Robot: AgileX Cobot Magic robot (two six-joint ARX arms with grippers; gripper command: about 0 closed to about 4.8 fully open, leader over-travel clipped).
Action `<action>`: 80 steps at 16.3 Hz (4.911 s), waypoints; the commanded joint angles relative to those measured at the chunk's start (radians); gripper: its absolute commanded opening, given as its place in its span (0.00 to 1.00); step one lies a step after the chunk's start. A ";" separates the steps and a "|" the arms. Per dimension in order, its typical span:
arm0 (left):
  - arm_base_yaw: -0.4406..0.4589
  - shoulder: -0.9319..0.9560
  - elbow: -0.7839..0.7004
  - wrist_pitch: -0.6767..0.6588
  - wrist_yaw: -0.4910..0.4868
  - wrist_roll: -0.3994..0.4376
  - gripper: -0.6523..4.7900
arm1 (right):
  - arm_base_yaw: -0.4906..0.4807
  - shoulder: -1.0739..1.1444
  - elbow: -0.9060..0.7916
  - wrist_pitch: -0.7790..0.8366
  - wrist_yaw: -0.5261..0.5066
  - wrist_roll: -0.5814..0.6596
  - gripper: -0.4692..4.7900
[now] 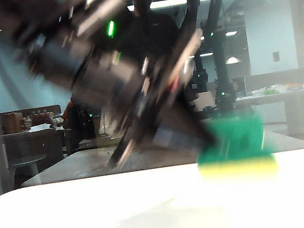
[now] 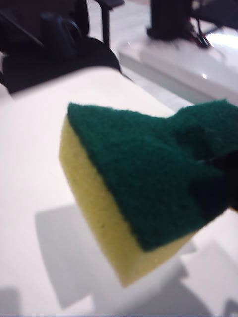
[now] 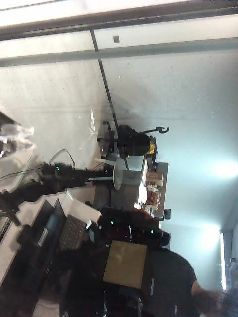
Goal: Reach upward to find where there is water on the glass, pick up the sponge from the table, dry the water, and finally place the sponge back on the table.
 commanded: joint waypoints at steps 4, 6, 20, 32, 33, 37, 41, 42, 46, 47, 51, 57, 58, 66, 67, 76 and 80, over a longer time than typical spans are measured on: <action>0.039 -0.114 0.284 -0.108 -0.074 0.141 0.11 | 0.000 -0.005 0.003 0.011 -0.001 0.000 0.08; 0.082 -0.137 0.422 -0.214 -0.106 0.211 0.11 | 0.000 -0.005 0.003 0.011 -0.001 0.000 0.08; 0.473 -0.130 1.109 -0.184 -0.126 0.370 0.11 | 0.000 -0.005 0.003 0.011 -0.001 0.000 0.08; 0.540 0.060 1.139 -0.055 -0.159 0.384 0.11 | 0.000 -0.004 0.003 0.011 -0.001 0.000 0.08; 0.540 0.065 1.139 -0.051 -0.160 0.385 0.11 | 0.000 -0.004 0.003 0.010 -0.001 0.000 0.08; 0.541 0.077 1.139 0.047 -0.215 0.384 0.11 | 0.000 -0.004 0.003 0.009 -0.001 0.000 0.08; 0.573 0.075 1.141 0.056 -0.268 0.375 0.11 | 0.000 -0.004 0.003 0.007 -0.001 0.000 0.08; 0.594 0.075 1.151 0.043 -0.270 0.354 0.11 | 0.000 -0.004 0.003 0.007 -0.002 0.000 0.08; 0.698 0.067 1.236 -0.053 -0.273 0.316 0.11 | 0.000 -0.004 0.003 0.006 -0.001 0.000 0.08; 0.753 0.048 1.266 -0.092 -0.275 0.316 0.11 | 0.000 -0.004 0.003 0.006 -0.001 0.000 0.08; 0.891 -0.001 1.271 -0.137 -0.317 0.294 0.11 | 0.000 -0.004 0.003 0.007 -0.001 0.000 0.08; 0.842 0.014 1.271 -0.076 -0.247 0.196 0.11 | 0.000 -0.003 0.003 0.007 -0.001 0.000 0.08; 0.805 0.026 1.271 -0.058 -0.247 0.196 0.11 | 0.000 -0.004 0.003 0.008 -0.001 0.000 0.08; 0.480 0.175 1.271 -0.004 -0.251 0.198 0.11 | 0.000 -0.004 0.003 0.007 -0.001 0.000 0.08; 0.463 0.183 1.271 -0.003 -0.251 0.206 0.11 | 0.000 -0.005 0.003 0.006 -0.001 0.000 0.08; 0.544 0.168 1.453 -0.168 -0.329 0.367 0.11 | 0.001 -0.013 0.003 -0.050 -0.102 0.001 0.08; 0.698 0.166 1.524 -0.245 -0.337 0.349 0.11 | 0.001 -0.029 0.003 -0.090 -0.116 0.001 0.08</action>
